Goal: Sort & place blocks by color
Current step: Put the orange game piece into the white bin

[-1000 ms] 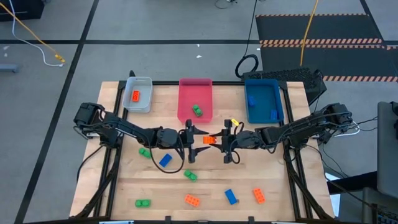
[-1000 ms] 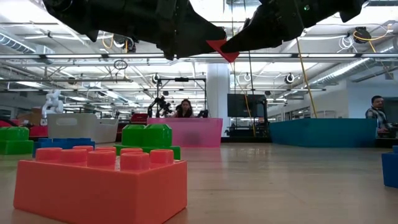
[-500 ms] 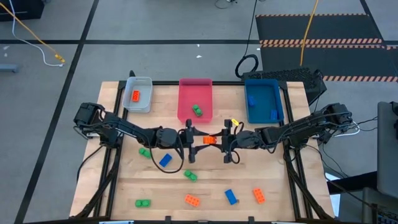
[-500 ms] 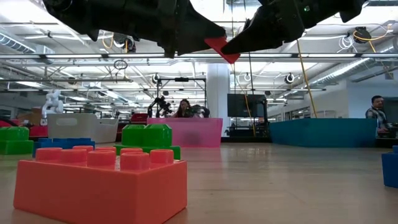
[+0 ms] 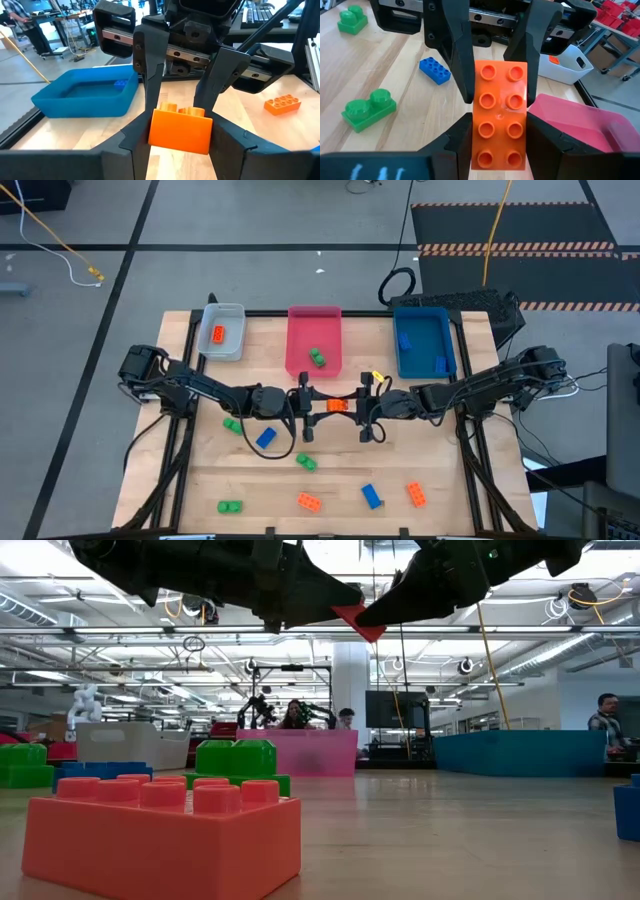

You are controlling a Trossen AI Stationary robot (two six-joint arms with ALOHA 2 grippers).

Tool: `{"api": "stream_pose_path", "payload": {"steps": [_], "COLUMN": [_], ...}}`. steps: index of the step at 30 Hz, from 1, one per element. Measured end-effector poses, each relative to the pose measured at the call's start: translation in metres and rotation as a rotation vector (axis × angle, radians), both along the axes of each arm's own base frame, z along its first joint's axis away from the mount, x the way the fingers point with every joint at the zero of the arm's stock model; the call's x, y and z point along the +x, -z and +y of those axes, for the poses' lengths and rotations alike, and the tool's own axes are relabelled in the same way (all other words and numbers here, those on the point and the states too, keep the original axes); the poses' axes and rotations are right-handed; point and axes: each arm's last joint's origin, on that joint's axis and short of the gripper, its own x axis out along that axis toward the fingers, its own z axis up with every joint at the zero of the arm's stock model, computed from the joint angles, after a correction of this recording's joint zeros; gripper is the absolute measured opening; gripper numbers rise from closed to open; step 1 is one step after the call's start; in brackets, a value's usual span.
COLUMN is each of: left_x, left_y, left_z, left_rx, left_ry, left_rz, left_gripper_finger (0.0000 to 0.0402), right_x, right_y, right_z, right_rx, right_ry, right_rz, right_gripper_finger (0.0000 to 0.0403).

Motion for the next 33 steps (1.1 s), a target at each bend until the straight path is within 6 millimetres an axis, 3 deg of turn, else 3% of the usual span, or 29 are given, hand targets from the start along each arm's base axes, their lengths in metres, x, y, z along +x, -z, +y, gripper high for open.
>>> {"api": "stream_pose_path", "payload": {"steps": [8, 13, 23, 33], "left_x": [0.0, -0.002, -0.017, -0.048], "left_y": [0.0, -0.002, -0.016, -0.043], "left_z": [0.002, 0.004, 0.023, 0.095], "left_rx": [0.007, 0.024, 0.095, 0.097], "left_ry": [-0.073, -0.125, -0.33, -0.724], "left_rz": [0.003, 0.009, 0.091, 0.144], "left_gripper_finger": [0.0162, 0.0161, 0.0161, 0.0161], "right_x": [-0.001, -0.003, -0.005, -0.007], "right_y": [0.0, 0.003, 0.002, 0.002], "right_z": [-0.003, -0.006, -0.009, -0.009], "right_rx": [0.001, -0.05, -0.103, -0.109], "right_ry": [0.117, 0.194, 0.288, 0.286], "right_rz": [-0.016, 0.018, 0.021, 0.034], "right_gripper_finger": [0.0251, 0.0293, 0.03, 0.0299]}}
